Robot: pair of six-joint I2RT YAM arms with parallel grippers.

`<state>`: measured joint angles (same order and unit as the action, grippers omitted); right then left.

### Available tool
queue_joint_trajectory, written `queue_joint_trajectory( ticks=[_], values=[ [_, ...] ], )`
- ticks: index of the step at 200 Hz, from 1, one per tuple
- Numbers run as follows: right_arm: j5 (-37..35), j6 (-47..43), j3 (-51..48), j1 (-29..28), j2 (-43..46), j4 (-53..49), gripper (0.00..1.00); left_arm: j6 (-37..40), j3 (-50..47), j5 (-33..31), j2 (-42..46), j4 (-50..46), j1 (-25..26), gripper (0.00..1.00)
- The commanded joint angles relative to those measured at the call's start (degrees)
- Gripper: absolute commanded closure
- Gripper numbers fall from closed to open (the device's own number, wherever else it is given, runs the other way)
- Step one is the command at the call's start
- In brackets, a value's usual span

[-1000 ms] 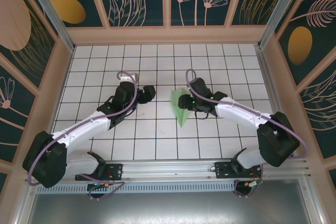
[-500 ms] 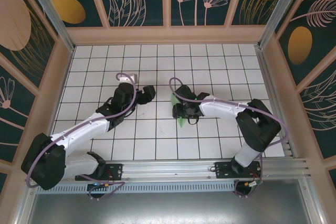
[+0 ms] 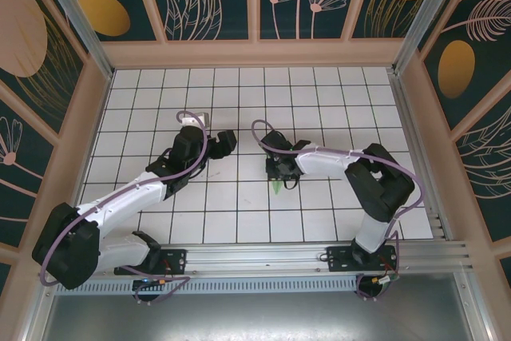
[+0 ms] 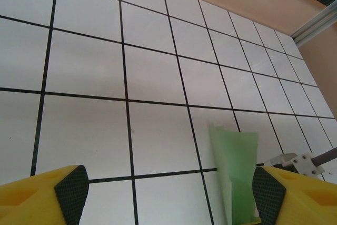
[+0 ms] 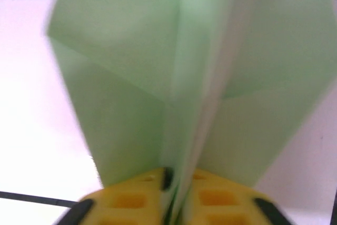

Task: Fold a paper plane with a square sheet of paper (fold left side to right side)
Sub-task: Move the paper plane to the center of the table.

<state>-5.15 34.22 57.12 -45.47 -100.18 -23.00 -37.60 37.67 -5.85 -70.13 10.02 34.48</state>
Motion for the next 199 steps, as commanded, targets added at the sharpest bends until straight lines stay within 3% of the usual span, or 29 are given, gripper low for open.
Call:
queue_joint_trajectory(
  ticks=[1, 44, 98, 166, 199],
  values=[
    [-1.62, -1.22, 2.87, 0.67, 0.29, -1.66, 0.92, 1.45, -0.32, -1.44, 2.15, -0.04, -0.12, 0.16],
    [-0.26, -6.56, 12.18, 6.99, -2.15, -5.55, 0.93, 2.91, -0.95, -1.54, 4.79, -1.06, -0.17, 0.07],
    [2.94, -11.46, 22.43, 13.66, -11.74, -6.87, 0.94, 3.43, -2.51, -1.09, 6.75, -2.09, -0.16, 0.05],
    [4.02, -12.77, 24.98, 13.79, -16.84, -7.44, 0.94, 4.12, -2.5, -1.19, 7.56, -3.61, -0.12, 0.03],
    [4.05, -12.77, 24.85, 13.83, -17.05, -7.84, 0.86, 4.28, -2.11, -1.4, 7.46, -3.85, -0.1, 0.02]
  ],
)
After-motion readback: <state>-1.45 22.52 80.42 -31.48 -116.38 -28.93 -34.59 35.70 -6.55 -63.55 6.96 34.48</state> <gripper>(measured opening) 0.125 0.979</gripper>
